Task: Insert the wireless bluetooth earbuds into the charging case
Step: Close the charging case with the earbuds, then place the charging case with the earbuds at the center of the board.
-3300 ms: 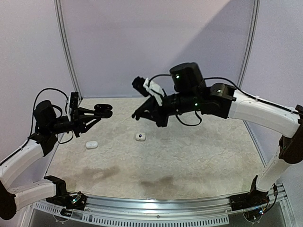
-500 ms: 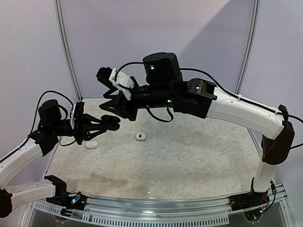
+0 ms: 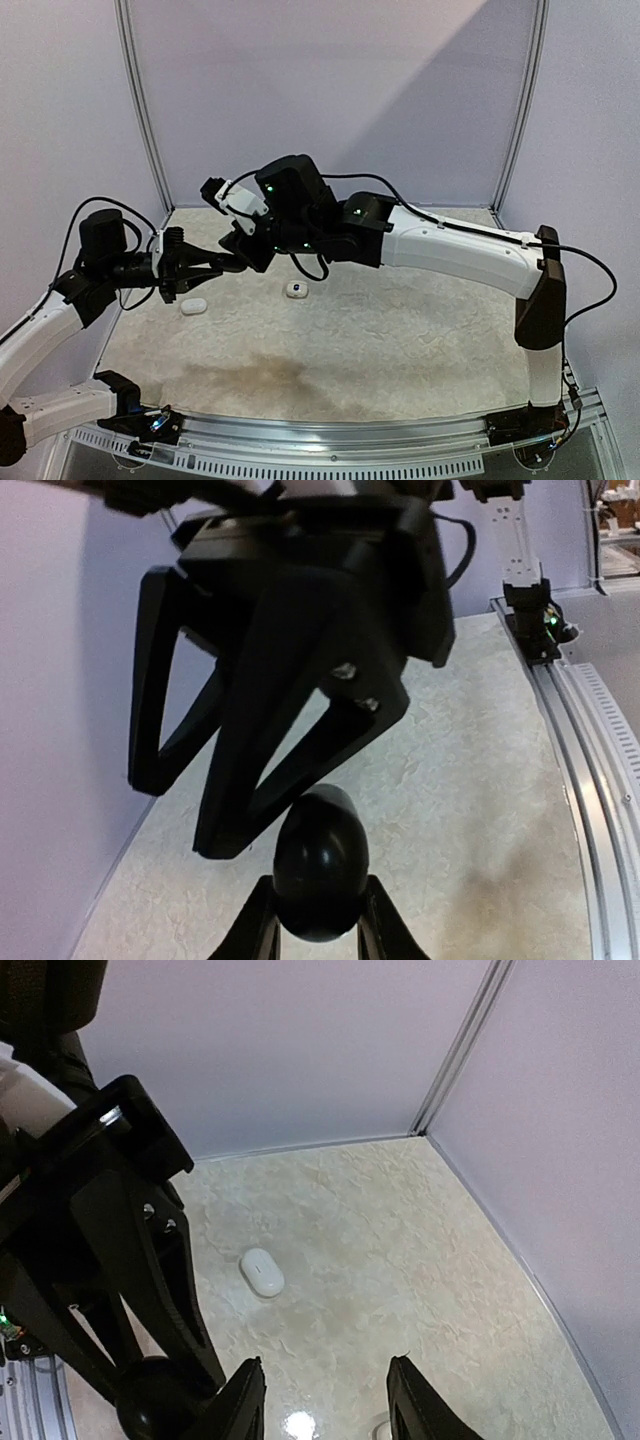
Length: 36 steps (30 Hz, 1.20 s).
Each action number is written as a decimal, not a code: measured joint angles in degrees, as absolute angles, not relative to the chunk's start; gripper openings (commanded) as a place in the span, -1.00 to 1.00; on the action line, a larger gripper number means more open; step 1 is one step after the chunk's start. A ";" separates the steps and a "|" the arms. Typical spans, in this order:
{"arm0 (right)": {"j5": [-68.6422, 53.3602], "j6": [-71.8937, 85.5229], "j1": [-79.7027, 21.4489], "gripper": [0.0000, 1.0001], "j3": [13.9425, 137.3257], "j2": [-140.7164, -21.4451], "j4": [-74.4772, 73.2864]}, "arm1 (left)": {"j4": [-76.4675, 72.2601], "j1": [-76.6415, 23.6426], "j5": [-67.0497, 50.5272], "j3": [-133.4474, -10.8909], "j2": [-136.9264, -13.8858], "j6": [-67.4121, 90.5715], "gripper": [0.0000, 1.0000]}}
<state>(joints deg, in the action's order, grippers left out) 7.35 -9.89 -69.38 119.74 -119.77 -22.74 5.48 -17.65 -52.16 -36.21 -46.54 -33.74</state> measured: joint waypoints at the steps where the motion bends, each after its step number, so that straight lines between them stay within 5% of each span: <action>1: 8.38 -9.80 -69.45 -0.11 119.13 -119.63 -22.72 | 5.39 -17.56 -51.33 -36.05 -47.00 -32.23 -1.00; 12: 19.18 3.70 -64.14 0.06 104.18 -109.54 -22.76 | -2.74 -16.56 -44.88 -36.14 -55.53 -2.63 -1.00; 17: 19.88 15.53 -54.76 0.40 92.20 -103.15 -22.83 | 0.73 -14.26 -40.07 -39.38 -64.71 12.27 -1.00; 21: 19.11 23.59 -48.12 0.66 83.29 -98.89 -23.33 | 8.27 -11.88 -38.41 -48.23 -76.64 19.90 -1.00; 32: 16.88 33.67 -44.73 0.71 71.13 -94.00 -24.43 | 27.14 -8.86 -38.52 -74.50 -110.59 27.62 -1.00; 36: 16.73 34.50 -44.71 0.73 71.11 -93.97 -24.60 | 27.68 -8.78 -38.35 -73.82 -115.81 29.71 -0.60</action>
<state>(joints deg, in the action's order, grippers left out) 16.73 34.50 -44.71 71.11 -93.97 -24.60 27.68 -8.78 -38.35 -73.82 -115.81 29.71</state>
